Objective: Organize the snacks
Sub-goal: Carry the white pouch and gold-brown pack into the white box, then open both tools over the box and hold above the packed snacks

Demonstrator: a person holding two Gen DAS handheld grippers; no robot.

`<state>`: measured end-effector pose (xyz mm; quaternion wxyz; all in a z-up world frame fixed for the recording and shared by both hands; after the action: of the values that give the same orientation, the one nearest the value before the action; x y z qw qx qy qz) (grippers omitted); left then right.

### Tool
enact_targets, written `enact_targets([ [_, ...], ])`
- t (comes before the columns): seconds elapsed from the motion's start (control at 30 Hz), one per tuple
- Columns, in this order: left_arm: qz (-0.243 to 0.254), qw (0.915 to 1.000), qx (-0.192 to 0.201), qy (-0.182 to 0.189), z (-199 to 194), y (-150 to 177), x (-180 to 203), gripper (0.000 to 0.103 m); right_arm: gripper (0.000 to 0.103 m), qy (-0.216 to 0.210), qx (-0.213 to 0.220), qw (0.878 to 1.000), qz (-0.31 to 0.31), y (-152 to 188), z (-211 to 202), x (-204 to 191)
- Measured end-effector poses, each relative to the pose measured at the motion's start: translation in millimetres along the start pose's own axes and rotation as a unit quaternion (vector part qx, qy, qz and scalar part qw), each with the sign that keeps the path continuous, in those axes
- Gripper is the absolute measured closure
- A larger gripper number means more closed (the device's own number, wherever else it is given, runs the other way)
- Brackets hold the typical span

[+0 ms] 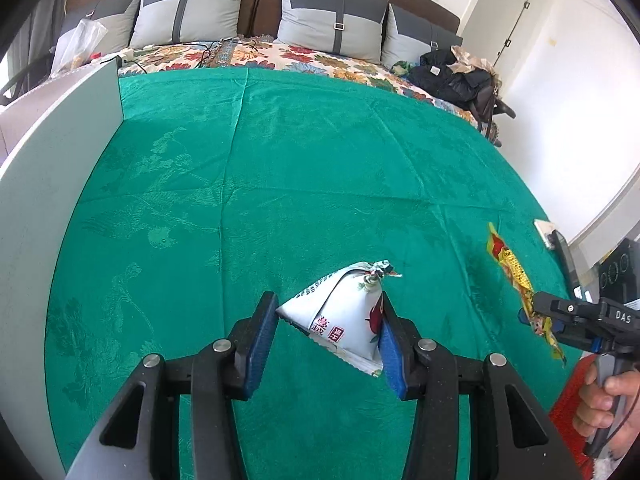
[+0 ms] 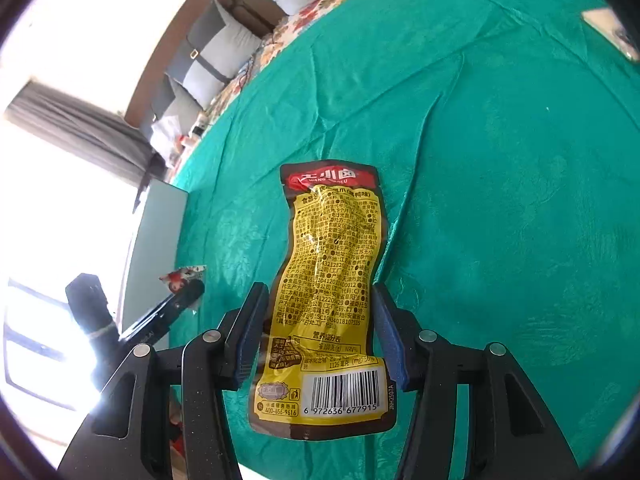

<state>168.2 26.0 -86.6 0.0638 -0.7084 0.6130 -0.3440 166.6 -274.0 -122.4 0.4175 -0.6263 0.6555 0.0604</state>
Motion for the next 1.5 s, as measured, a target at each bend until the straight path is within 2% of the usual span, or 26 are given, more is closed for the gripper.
enact_targets([
  [0.13,-0.050,0.9970,0.037,0.047,-68,-12,-6,0.056,0.049,-0.008,0.009,0.999,-0.032,-5,-7,-35],
  [0.2,-0.069,0.9938,0.066,0.058,-110,-19,-15,0.056,0.048,-0.026,0.008,0.997,-0.066,-9,-6,-72],
  [0.3,-0.090,0.9883,0.114,0.047,-175,-34,-39,0.056,0.048,-0.064,0.005,0.990,-0.127,-19,3,-146],
  [0.43,-0.124,0.9789,0.162,-0.001,-243,-52,-96,0.056,0.048,-0.120,-0.017,0.968,-0.220,-22,35,-266],
  [0.53,-0.158,0.9681,0.184,-0.065,-267,-55,-158,0.056,0.048,-0.138,-0.034,0.945,-0.294,-9,68,-348],
  [0.63,-0.213,0.9556,0.167,-0.116,-264,-45,-227,0.056,0.048,-0.134,-0.046,0.923,-0.357,12,110,-411],
  [0.73,-0.238,0.9477,0.141,-0.158,-249,-27,-275,0.055,0.048,-0.128,-0.064,0.909,-0.392,35,153,-448],
  [0.83,-0.252,0.9402,0.127,-0.191,-238,-11,-300,0.055,0.046,-0.121,-0.076,0.898,-0.416,53,188,-464],
  [0.87,-0.254,0.9376,0.126,-0.202,-235,-8,-303,0.051,0.041,-0.120,-0.082,0.894,-0.424,58,201,-466],
  [0.93,-0.255,0.9348,0.132,-0.210,-236,-3,-308,0.037,0.037,-0.101,-0.118,0.884,-0.440,70,226,-466],
  [0.97,-0.253,0.9331,0.138,-0.215,-238,-1,-308,0.027,0.037,-0.085,-0.134,0.883,-0.441,73,234,-460],
  [1.0,-0.247,0.9315,0.146,-0.224,-242,0,-306,0.022,0.037,-0.074,-0.139,0.885,-0.438,74,236,-455],
  [1.1,-0.219,0.9270,0.167,-0.255,-255,4,-294,0.021,0.037,-0.084,-0.124,0.893,-0.424,63,220,-446],
  [1.17,-0.201,0.9214,0.179,-0.280,-264,2,-281,0.017,0.036,-0.077,-0.111,0.890,-0.435,58,205,-445],
  [1.2,-0.192,0.9164,0.185,-0.299,-267,1,-273,0.010,0.035,-0.073,-0.105,0.887,-0.443,54,201,-450],
  [1.27,-0.173,0.9007,0.201,-0.344,-278,-5,-253,0.001,0.031,-0.063,-0.098,0.882,-0.457,51,186,-451],
  [1.4,-0.143,0.8583,0.225,-0.438,-291,-10,-227,0.000,0.027,-0.031,-0.089,0.875,-0.475,46,168,-455],
  [1.43,-0.145,0.8503,0.226,-0.453,-292,-10,-226,0.000,0.026,-0.017,-0.085,0.875,-0.477,44,165,-454],
  [1.47,-0.152,0.8494,0.218,-0.456,-291,-10,-226,0.000,0.025,-0.002,-0.082,0.875,-0.478,42,163,-452],
  [1.5,-0.160,0.8556,0.201,-0.449,-290,-9,-229,0.000,0.025,0.013,-0.081,0.874,-0.479,41,162,-451],
])
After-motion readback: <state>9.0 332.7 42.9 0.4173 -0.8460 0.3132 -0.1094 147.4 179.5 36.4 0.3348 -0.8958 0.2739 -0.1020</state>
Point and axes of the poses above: each gripper's, at about its wrist camera, not at the fingertips, and z roughly the way its jaws point, x to its right, y to its underside, the point moved 2 cm from there along z, roughly the way its jaws point, and after that the axes turned 11 degrees about -z, right-handed, at the moved point
